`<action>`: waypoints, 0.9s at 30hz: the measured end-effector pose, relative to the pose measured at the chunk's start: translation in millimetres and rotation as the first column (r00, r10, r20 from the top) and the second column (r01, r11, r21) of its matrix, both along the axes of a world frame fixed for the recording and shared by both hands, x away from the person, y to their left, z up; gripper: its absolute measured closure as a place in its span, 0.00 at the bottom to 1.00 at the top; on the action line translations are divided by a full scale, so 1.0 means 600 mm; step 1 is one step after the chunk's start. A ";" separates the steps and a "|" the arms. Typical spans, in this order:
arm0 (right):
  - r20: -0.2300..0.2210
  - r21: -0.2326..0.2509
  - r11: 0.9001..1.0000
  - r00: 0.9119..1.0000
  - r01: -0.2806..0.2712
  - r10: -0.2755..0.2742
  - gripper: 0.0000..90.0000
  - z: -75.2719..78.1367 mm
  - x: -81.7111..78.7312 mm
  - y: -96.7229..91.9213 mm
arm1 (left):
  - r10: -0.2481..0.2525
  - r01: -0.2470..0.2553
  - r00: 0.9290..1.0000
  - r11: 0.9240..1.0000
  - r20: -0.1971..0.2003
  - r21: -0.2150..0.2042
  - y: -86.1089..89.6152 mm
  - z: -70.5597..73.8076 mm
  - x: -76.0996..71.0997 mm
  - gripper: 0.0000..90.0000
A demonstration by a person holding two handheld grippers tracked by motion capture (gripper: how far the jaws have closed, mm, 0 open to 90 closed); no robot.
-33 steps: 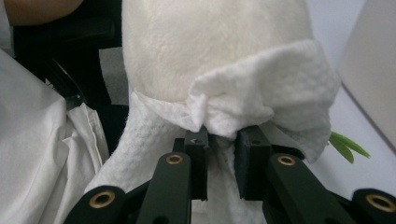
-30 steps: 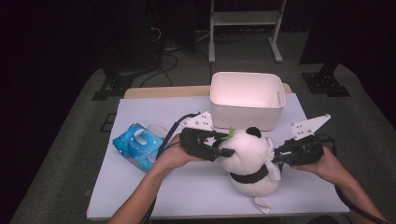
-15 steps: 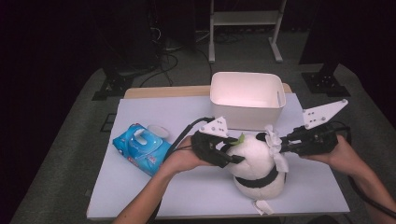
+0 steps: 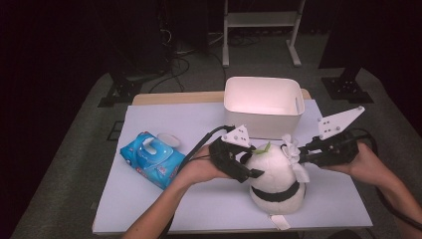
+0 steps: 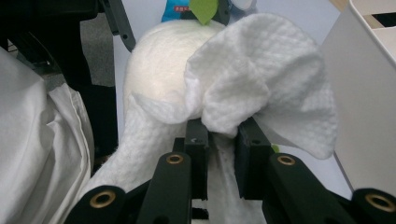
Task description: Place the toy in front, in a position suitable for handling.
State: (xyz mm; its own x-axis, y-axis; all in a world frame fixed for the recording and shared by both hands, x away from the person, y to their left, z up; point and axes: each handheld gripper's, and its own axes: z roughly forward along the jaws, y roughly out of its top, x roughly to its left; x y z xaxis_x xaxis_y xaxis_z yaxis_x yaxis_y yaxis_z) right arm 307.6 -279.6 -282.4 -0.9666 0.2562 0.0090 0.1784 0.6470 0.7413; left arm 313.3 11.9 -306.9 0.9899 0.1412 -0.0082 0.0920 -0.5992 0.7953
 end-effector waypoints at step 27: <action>-0.003 0.040 0.999 1.000 -0.011 0.011 0.85 0.013 0.009 0.008 | 0.022 -0.021 0.999 0.999 0.044 -0.026 0.012 0.007 0.003 0.50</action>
State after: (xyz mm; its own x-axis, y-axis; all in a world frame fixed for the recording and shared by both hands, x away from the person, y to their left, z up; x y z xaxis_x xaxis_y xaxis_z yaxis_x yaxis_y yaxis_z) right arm 313.2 -274.6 -274.8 -0.9694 0.2445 0.0218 0.1734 0.6191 0.7659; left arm 314.9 19.0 -302.6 0.9861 0.1630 0.0314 0.0695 -0.5772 0.8136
